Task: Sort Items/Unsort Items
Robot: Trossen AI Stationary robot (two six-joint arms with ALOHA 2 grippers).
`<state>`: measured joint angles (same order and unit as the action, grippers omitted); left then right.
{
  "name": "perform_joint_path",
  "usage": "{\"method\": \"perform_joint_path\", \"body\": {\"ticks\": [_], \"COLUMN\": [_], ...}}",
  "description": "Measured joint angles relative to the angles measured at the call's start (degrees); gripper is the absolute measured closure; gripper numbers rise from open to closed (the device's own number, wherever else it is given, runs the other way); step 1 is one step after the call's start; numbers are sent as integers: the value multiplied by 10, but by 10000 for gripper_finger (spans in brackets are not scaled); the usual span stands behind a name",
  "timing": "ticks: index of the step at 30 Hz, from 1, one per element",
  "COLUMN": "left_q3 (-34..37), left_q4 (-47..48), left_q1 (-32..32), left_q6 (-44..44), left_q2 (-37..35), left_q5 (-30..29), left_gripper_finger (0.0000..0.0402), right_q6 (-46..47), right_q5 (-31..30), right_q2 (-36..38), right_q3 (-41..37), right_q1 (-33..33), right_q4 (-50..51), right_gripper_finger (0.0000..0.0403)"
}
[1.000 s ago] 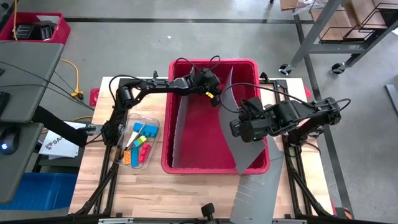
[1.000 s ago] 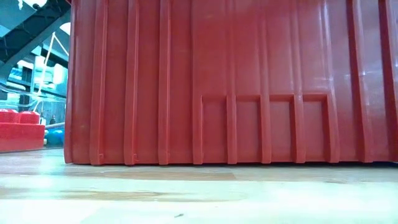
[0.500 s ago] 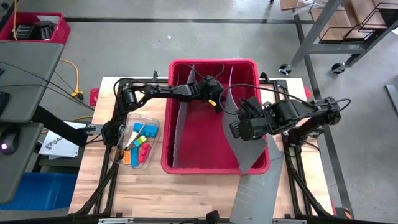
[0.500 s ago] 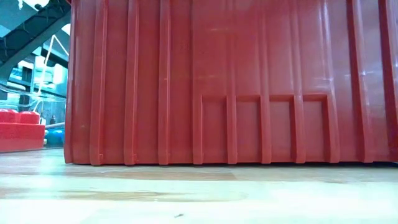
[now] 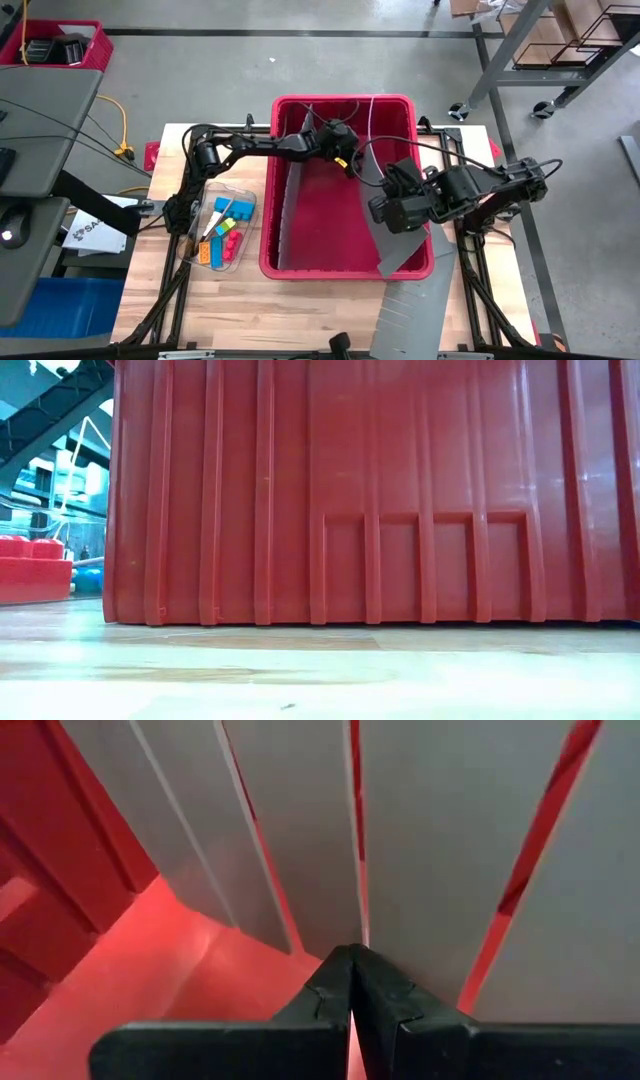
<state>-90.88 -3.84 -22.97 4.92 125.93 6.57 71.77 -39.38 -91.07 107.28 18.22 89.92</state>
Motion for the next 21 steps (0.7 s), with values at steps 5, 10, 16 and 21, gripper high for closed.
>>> {"method": "perform_joint_path", "body": {"ticks": [5, 10, 16, 21], "left_q3": [-8, -8, -8, -8], "left_q4": [-8, 2, 6, 33], "left_q1": [-8, -16, -25, -26], "left_q6": [-6, -38, -29, -35], "left_q2": [-2, -2, -6, -32], "left_q5": [0, -3, 10, 92], "left_gripper_finger": [401, 401, 401, 402], "right_q6": [3, 20, 30, 38], "right_q5": [-1, 2, -2, -4], "right_q2": [0, 0, 0, 8], "right_q3": [-5, -32, -39, -29], "right_q1": [-5, -11, -12, -13], "right_q4": [-1, -5, -6, -5], "right_gripper_finger": [403, 403, 403, 403]}}
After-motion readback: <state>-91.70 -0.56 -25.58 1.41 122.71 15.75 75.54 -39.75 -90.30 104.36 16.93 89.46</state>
